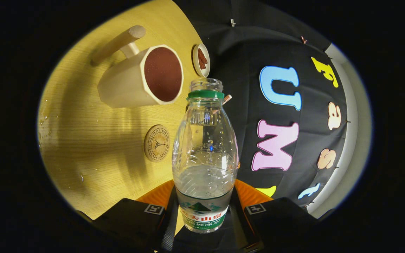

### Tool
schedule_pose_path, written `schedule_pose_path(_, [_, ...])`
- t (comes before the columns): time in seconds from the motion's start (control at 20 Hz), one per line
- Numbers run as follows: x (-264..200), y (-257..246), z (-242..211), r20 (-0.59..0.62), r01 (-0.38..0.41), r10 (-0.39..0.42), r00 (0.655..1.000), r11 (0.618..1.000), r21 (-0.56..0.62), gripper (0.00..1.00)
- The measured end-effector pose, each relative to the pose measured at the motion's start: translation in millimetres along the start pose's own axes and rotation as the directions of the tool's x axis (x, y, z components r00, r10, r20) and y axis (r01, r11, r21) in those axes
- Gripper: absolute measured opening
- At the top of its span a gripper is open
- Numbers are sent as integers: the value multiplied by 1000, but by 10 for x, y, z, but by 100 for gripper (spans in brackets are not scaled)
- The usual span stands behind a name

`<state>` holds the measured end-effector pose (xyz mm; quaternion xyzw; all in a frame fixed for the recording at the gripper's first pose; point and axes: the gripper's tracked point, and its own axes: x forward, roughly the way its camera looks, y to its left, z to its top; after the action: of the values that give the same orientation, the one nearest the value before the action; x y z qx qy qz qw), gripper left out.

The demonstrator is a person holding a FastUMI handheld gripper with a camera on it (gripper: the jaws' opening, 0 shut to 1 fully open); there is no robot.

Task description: Take the bottle from table, then pour the juice into the cup, finally place the bottle on the coaster

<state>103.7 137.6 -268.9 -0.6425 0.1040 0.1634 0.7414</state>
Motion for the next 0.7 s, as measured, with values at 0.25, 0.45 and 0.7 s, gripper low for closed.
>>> schedule_pose_path(0.25, [8, -19, 50, 4, 5, -5, 1000, 999, -34, 69])
schedule_pose_path(0.45, [0, -14, 51, 0, 3, -3, 1000, 999, -53, 69])
schedule_pose_path(0.7, [17, -45, 53, -4, 4, -5, 1000, 997, -79, 69])
